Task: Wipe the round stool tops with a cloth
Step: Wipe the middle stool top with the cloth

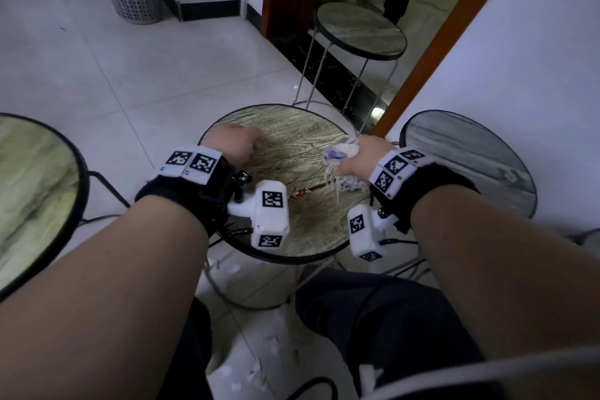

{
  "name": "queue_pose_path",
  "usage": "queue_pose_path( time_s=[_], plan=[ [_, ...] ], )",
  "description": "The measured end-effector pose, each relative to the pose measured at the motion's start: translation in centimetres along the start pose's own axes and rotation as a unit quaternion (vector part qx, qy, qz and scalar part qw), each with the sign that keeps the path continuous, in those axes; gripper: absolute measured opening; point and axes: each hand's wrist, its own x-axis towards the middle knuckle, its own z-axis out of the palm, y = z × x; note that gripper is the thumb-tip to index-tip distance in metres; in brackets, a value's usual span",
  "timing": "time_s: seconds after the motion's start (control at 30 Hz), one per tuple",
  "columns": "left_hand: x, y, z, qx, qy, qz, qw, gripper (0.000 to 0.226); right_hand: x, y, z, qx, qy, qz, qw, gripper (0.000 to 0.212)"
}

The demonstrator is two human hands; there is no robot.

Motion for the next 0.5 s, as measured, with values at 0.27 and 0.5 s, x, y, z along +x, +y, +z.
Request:
queue_pose_path(
  time_s=[0.27, 0.5],
  plan=[
    [-0.6, 1.0, -0.3, -0.047, 0.002, 0.021, 0.999, 0.014, 2.1, -1.1, -0.7, 0.022, -0.004, -0.003, 1.0, 0.028],
    [0.8, 1.0, -1.1, -0.082, 0.018, 0.029, 0.996, 0.022, 3.6, -2.5, -1.5, 0.02, -0.005, -0.007, 1.0, 0.029]
  ],
)
